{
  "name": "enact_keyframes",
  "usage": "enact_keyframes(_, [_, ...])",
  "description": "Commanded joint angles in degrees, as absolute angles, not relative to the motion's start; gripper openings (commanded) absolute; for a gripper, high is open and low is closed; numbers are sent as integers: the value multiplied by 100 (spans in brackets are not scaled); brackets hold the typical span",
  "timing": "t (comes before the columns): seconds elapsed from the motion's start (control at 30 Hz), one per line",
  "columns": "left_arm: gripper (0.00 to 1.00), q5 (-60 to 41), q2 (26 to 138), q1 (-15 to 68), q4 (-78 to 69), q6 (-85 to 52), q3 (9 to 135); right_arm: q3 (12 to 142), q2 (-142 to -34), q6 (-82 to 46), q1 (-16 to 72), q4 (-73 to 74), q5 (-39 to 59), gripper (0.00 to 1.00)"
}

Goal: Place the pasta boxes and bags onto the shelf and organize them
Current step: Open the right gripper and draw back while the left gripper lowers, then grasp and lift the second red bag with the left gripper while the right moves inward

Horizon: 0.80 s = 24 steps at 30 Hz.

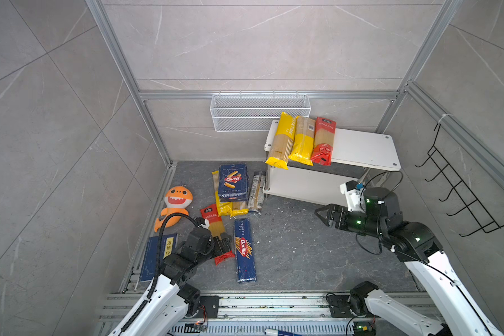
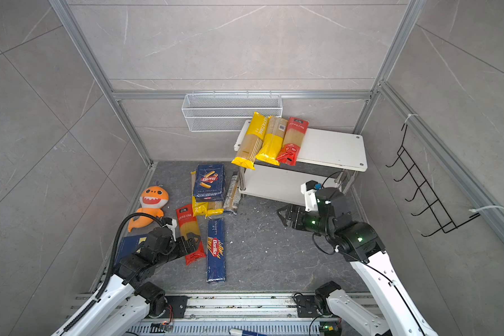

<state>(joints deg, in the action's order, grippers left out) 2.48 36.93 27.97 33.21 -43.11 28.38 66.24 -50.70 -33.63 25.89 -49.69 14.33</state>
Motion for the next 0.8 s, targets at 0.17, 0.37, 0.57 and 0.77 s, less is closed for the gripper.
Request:
enact_keyframes(0.17, [100,738,4658,2769,2909,-4656,2712,5303,-4952,-3797,3265,-3877,1476,80])
enact_keyframes(0.37, [100,1002,5681,2768,2550,-4682,2787,5028,-4903,-3681,3388,-3746,1529,80])
enact_keyframes(0.57, [100,1150,6586,2764,2301,-4812,2909,4836,-4843,-3582,3387,-3631,1615,80])
enact_keyframes(0.77, [93,1126,7289,2769,2008,-4930,2923,4798,-4828,-3465,3385,-3595,1706,80])
